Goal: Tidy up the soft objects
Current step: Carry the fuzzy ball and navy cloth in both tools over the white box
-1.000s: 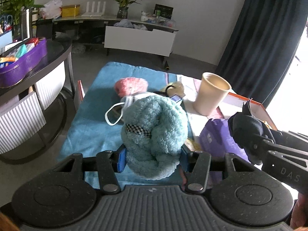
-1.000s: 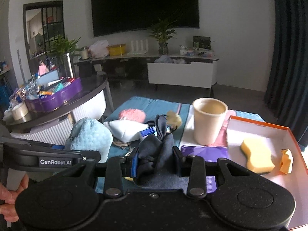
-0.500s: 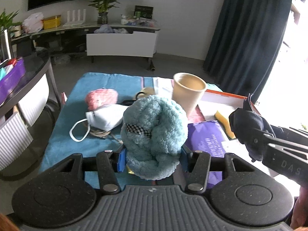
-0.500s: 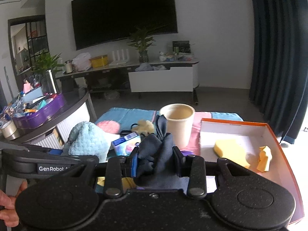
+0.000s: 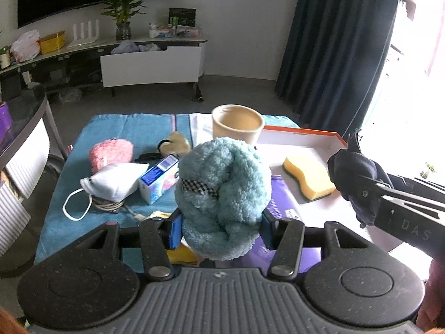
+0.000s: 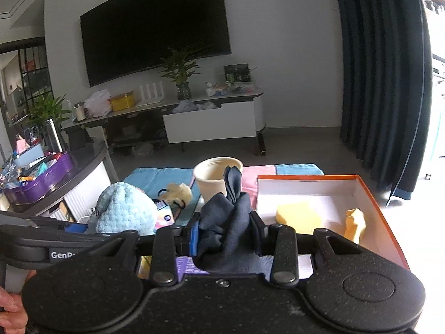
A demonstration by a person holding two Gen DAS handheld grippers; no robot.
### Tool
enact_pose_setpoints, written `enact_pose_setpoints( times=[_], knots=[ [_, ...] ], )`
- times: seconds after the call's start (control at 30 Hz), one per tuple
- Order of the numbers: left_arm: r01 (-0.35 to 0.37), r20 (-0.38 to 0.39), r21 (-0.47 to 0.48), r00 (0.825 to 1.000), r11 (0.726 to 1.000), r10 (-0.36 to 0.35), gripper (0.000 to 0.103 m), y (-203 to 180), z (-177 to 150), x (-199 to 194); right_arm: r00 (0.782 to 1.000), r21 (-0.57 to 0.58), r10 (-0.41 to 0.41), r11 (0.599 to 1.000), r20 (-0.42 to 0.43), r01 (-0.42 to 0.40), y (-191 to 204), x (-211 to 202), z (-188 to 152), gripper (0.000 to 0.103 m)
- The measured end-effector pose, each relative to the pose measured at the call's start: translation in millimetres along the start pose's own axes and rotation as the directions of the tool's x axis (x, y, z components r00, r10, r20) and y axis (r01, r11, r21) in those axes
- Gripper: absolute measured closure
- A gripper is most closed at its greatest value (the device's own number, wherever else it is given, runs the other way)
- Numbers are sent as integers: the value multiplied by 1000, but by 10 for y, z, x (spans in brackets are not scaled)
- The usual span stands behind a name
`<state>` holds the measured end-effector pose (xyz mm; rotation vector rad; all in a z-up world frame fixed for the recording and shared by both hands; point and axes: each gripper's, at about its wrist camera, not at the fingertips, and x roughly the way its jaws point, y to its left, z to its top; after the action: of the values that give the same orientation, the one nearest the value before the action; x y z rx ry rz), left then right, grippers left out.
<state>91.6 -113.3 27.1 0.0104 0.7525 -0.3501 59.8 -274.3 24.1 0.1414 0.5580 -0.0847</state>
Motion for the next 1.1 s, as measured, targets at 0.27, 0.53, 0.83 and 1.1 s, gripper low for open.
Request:
enact_pose_setpoints(
  times=[0.27, 0.53, 0.83, 1.1],
  knots=[
    [20, -1, 28, 1000, 999, -20, 49, -164, 57, 69, 1000, 27, -24, 999, 10, 24, -172, -29, 15, 59],
    [46, -7, 52, 999, 998, -46, 49, -316, 108, 150, 998, 53, -56, 997, 19, 55, -359, -52, 27, 59],
    [83, -21, 90, 996, 992, -81, 49, -569, 162, 278, 995, 86, -95, 992, 21, 93, -594, -76, 11, 59],
    [114, -45, 109, 993, 988, -110, 49, -738, 195, 410, 992, 117, -127, 985, 22, 123, -824, -77, 6, 58]
  ],
)
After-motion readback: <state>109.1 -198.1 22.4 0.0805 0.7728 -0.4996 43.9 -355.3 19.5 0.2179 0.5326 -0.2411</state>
